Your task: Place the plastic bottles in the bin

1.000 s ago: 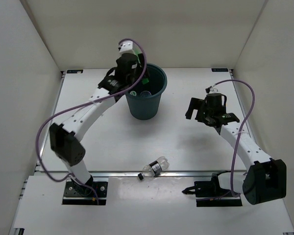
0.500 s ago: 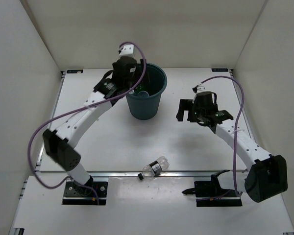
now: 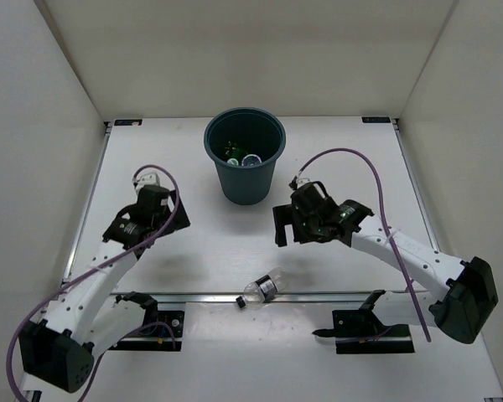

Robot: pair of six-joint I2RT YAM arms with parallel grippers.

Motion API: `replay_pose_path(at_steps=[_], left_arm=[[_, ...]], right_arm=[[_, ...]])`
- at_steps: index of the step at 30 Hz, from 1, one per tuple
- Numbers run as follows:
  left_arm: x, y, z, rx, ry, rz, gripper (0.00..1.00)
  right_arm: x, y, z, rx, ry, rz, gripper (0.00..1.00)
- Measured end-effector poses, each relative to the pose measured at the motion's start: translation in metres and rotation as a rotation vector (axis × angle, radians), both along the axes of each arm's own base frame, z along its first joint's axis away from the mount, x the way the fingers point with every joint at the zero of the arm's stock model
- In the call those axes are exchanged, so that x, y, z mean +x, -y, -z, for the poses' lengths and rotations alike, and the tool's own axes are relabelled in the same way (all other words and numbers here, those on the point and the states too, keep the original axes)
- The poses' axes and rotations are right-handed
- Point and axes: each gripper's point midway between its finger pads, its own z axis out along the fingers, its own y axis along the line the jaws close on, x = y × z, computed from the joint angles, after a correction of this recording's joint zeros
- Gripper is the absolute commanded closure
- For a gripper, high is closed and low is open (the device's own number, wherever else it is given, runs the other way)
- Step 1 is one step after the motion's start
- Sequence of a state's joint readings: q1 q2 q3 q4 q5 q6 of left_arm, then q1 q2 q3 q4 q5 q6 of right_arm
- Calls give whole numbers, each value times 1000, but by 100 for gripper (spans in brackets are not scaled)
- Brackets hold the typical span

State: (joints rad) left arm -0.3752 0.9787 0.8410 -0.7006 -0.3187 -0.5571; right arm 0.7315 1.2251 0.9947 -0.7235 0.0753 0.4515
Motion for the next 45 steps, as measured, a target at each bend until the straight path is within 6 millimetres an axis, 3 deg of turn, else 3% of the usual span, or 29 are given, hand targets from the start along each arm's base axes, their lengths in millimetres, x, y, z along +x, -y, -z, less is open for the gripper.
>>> replay_pose_path(at_steps=[2, 5, 13, 24, 33, 35, 36, 37, 41, 44, 45], left_arm=[[-22, -7, 19, -16, -47, -11, 1], [-44, -9, 22, -59, -44, -8, 1], [-64, 0, 18, -102, -47, 49, 2], [-78, 15, 22, -153, -91, 126, 1], [-83, 22, 24, -159, -113, 177, 1], [-84, 22, 24, -155, -115, 180, 1], [-84, 22, 24, -153, -117, 183, 1], [-85, 22, 25, -151, -118, 185, 1], [-85, 21, 25, -140, -122, 190, 1], [-86, 19, 27, -127, -134, 186, 1], [-84, 17, 27, -122, -136, 180, 1]], right_arm=[[-18, -11, 2, 17, -31, 15, 1], [-42, -20, 10, 57, -88, 101, 1], [-94, -38, 28, 138, -217, 327, 1], [-111, -45, 59, 168, -318, 502, 1], [-107, -70, 87, 167, -338, 511, 2], [-106, -74, 91, 167, -340, 508, 7], [-106, -75, 92, 167, -340, 508, 14], [-105, -76, 93, 170, -339, 507, 28], [-97, -83, 91, 218, -344, 503, 46], [-88, -84, 92, 248, -353, 510, 72], [-82, -83, 91, 256, -342, 509, 72]])
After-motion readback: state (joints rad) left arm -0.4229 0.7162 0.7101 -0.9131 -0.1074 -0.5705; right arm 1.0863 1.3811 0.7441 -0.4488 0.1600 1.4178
